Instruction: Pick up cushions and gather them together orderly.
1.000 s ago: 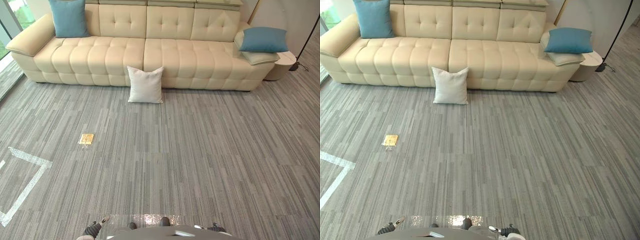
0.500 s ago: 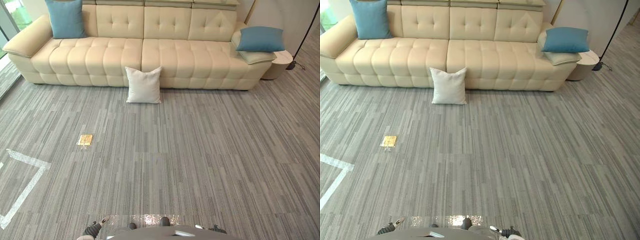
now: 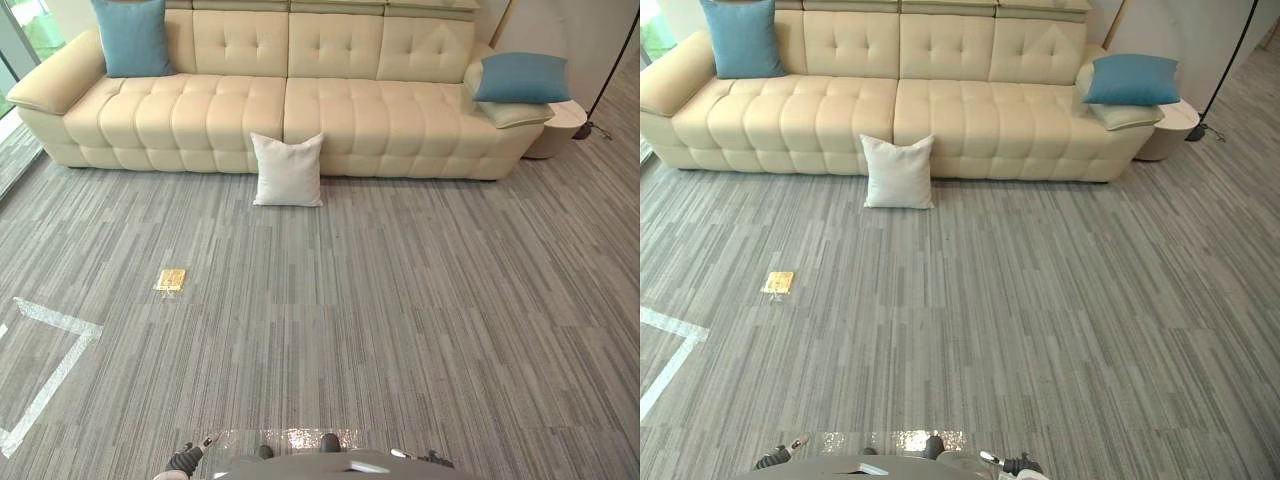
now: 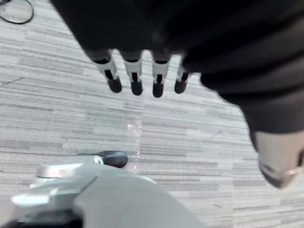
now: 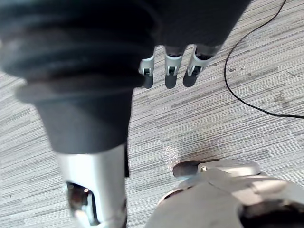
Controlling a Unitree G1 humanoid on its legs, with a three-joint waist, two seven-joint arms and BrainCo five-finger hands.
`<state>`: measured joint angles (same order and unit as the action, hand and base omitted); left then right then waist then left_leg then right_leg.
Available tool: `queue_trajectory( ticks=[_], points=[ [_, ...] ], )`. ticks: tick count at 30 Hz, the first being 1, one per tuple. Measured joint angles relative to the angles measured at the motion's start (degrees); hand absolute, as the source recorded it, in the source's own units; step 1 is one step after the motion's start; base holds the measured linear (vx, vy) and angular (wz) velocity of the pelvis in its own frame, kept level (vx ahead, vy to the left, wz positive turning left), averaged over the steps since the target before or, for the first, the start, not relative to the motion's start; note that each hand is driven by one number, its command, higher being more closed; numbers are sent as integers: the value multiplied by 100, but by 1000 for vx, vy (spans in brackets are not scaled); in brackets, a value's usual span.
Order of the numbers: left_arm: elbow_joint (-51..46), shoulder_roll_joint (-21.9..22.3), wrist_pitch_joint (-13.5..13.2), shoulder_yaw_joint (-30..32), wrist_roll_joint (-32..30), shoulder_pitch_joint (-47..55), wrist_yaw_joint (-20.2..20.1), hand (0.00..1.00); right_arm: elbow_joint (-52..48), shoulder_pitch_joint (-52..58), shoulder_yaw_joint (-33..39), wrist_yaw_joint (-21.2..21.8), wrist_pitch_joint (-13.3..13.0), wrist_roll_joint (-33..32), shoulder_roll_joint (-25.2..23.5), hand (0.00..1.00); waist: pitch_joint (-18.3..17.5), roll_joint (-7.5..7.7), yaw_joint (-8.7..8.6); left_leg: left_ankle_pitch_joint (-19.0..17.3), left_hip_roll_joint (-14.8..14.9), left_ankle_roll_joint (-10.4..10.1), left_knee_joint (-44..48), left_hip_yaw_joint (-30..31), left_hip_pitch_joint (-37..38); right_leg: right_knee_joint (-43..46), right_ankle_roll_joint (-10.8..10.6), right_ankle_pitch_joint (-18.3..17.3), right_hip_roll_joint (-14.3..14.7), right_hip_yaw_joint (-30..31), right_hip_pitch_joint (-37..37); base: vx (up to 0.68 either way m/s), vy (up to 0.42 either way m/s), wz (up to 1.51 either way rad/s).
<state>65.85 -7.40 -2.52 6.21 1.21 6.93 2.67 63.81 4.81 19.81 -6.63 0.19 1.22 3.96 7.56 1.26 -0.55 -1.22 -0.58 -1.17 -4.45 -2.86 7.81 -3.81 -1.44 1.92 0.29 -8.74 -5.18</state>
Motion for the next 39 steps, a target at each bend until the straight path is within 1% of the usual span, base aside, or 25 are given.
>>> queue_trajectory(
  ticks=[3,4,6,9,11,12,15,17,19,20,21,22,24,25,27,28,30,31,32,33,34,35,36,37,39],
  points=[
    [-5,20,0,45,40,-59,64,0,-47,3,129,-9,-4,-147,-30,0,48,-21,-13,-29,40,-64,15,5,-152,434,61,-268,-31,-162,306,-2,-33,17],
    [-11,17,0,84,88,-117,70,0,-130,8,144,-12,-5,-191,-73,0,70,20,-34,-182,99,-180,202,-172,-300,672,75,-442,-80,-281,415,6,-42,47],
    [-80,59,0,260,97,-162,71,0,-281,67,172,-12,-39,-205,-110,0,127,2,-69,-453,261,-336,777,-607,-527,1196,78,-829,-214,-431,602,32,-45,51],
    [-369,109,-14,485,142,-92,65,0,-470,142,105,-18,-57,-206,-146,0,252,77,53,-699,372,-492,2236,-963,-1018,1949,94,-1376,-442,-448,724,106,-78,19],
    [-505,167,-35,565,227,-88,70,0,-536,154,81,-25,-54,-220,-128,0,311,92,80,-798,561,-493,3433,-1215,-1567,2017,121,-1453,-506,-449,597,137,-60,8],
    [-501,226,-41,665,276,-78,72,0,-673,155,64,-28,-52,-267,-106,0,346,-1,100,-1017,771,-436,3942,-1384,-1776,2027,115,-1507,-488,-477,477,159,27,0],
    [-502,314,-42,730,322,-55,72,0,-707,151,60,-40,-53,-311,-71,0,361,-73,144,-1210,1027,-312,3895,-1608,-2181,1986,31,-1670,-574,-440,240,246,105,-5],
    [-504,334,-43,731,328,-51,71,0,-705,141,40,-105,-50,-309,-70,0,368,-66,221,-1082,971,-238,3288,-1592,-2492,1812,-51,-1805,-712,-394,68,358,243,-8],
    [-507,340,-44,733,375,-54,74,0,-703,111,-172,-158,-51,-308,-3,0,370,-64,270,-484,855,-286,2106,-1555,-2712,1593,-301,-1950,-901,-334,-191,356,319,-13],
    [-507,341,-44,736,376,-54,74,0,-702,98,-186,-161,-51,-308,-1,0,369,-62,289,-213,842,-282,1970,-1520,-2745,1554,-374,-1993,-935,-282,-250,399,379,-33],
    [-512,317,-49,755,375,-47,72,0,-694,71,-314,-172,-53,-307,-3,0,333,3,357,345,741,-45,2019,-1582,-2665,1390,-440,-2039,-1077,-158,-374,460,338,-44],
    [-539,258,-64,797,360,-96,84,0,-636,-50,-342,-168,-52,-304,-54,0,319,131,374,-70,675,110,2336,-1736,-2778,1221,-273,-1919,-1135,-10,-452,589,347,-44],
    [-558,209,-96,851,371,-143,78,0,-631,-244,-325,-153,-76,-303,-288,0,304,214,399,-529,704,305,2947,-1797,-2920,1224,-215,-1594,-1107,194,-478,599,289,-30],
    [-554,195,-92,883,370,-140,75,0,-594,-305,-326,-131,-92,-299,-416,0,279,256,392,-783,703,429,3348,-1865,-2881,1279,-233,-1443,-1238,267,-582,396,201,-19],
    [-549,170,-91,884,373,-141,74,0,-539,-352,-318,-94,-119,-261,-486,0,222,345,437,-837,657,468,3738,-1891,-2875,1517,-318,-1272,-1402,482,-551,352,188,-37],
    [-539,179,-93,876,373,-147,75,0,-539,-357,-269,-93,-154,-186,-494,0,170,346,517,-838,648,470,3967,-1853,-2830,1877,-341,-1034,-1470,698,-409,450,236,-70],
    [-547,81,-93,647,370,-110,73,0,-480,-383,-283,-93,-163,-117,-483,0,52,367,481,-1050,429,482,3540,-1723,-2396,3222,-581,-562,-1614,871,278,393,194,-51],
    [-550,52,-95,582,370,-112,74,0,-479,-396,-284,-92,-156,-101,-464,0,50,369,441,-1181,360,488,3313,-1729,-2209,3736,-596,-350,-1653,925,537,391,167,-13],
    [-552,33,-94,477,370,-116,77,0,-476,-409,-325,-95,-156,-90,-389,0,76,332,343,-1491,242,507,2878,-1683,-1785,4746,-579,134,-1718,940,975,316,120,1],
    [-547,8,-89,479,368,-139,77,0,-470,-413,-354,-95,-158,-97,-376,0,131,353,290,-1577,155,505,2723,-1654,-1591,5311,-528,101,-1783,945,1199,343,95,6],
    [-539,-5,-70,476,371,-170,80,0,-561,-430,-382,-95,-170,-106,-355,0,196,344,243,-1668,104,520,2614,-1622,-1226,6257,-374,-445,-1768,878,1581,305,38,0],
    [-538,20,-61,475,372,-183,79,0,-633,-434,-398,-91,-165,-104,-330,0,221,321,218,-1700,115,508,2487,-1614,-926,6591,-266,-770,-1673,740,1735,357,15,0],
    [-535,57,-62,448,373,-158,76,0,-711,-401,-504,-92,-203,-110,-318,0,280,199,184,-1678,148,472,2146,-1609,-404,6650,-176,-1286,-1520,286,1904,371,-10,3],
    [-542,78,-64,450,373,-188,76,0,-792,-390,-574,-90,-257,-108,-305,0,284,178,169,-1667,183,454,1959,-1607,-86,6446,-61,-1595,-1393,-58,2113,250,-10,8],
    [-546,137,-70,490,374,-298,76,0,-929,-397,-599,-86,-276,-110,-328,0,285,174,142,-1666,231,451,1747,-1599,191,5869,27,-1812,-1207,-381,2568,324,-94,18]
  ],
)
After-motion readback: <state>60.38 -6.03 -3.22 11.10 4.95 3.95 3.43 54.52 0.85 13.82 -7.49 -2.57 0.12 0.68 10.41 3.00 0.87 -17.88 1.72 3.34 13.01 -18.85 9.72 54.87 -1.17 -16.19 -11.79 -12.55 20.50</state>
